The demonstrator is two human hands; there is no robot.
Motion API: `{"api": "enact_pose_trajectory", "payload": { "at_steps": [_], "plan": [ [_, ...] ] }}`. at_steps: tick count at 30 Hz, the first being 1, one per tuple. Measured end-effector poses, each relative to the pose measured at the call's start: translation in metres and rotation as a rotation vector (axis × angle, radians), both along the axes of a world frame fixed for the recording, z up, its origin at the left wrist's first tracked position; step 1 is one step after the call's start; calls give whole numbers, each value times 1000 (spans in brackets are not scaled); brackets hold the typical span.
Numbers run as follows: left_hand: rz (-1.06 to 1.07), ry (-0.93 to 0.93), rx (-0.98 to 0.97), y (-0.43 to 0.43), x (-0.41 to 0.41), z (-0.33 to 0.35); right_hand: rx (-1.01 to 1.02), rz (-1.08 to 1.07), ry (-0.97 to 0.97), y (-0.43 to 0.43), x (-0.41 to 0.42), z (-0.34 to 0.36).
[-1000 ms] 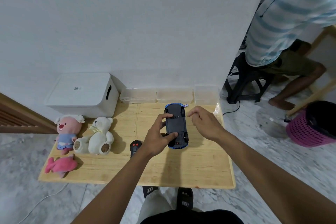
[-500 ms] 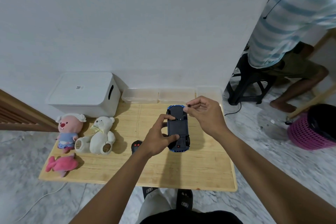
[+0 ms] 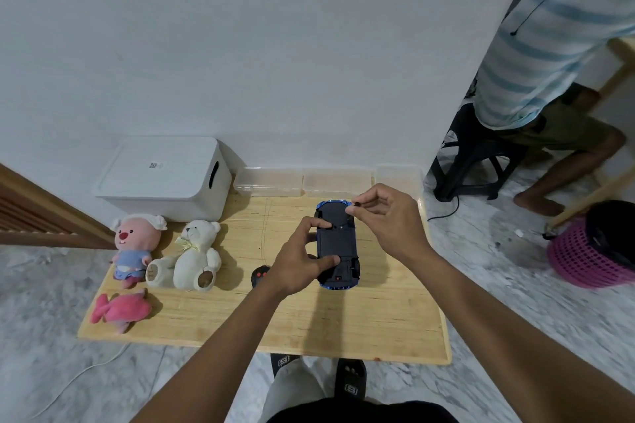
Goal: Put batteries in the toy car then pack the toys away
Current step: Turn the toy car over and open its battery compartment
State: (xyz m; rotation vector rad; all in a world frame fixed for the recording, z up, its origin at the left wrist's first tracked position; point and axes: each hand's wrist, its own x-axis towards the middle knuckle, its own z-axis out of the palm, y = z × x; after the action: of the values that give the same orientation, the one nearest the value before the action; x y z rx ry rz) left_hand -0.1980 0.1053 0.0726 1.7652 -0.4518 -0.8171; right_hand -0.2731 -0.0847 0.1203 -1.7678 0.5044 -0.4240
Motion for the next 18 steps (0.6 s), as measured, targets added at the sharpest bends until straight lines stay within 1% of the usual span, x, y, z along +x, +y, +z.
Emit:
{"api": "enact_pose_trajectory", "payload": {
  "at_steps": [5,11,18],
  "plan": [
    [2,-3,-3,0,0,2,-31,29,-1,1,-1,1],
    [4,1,-3,0,0,5,-3,13,2,0,-3,2],
    [14,10,-9,1,1,6,-21,21,-10,0,-4,4]
  ]
}}
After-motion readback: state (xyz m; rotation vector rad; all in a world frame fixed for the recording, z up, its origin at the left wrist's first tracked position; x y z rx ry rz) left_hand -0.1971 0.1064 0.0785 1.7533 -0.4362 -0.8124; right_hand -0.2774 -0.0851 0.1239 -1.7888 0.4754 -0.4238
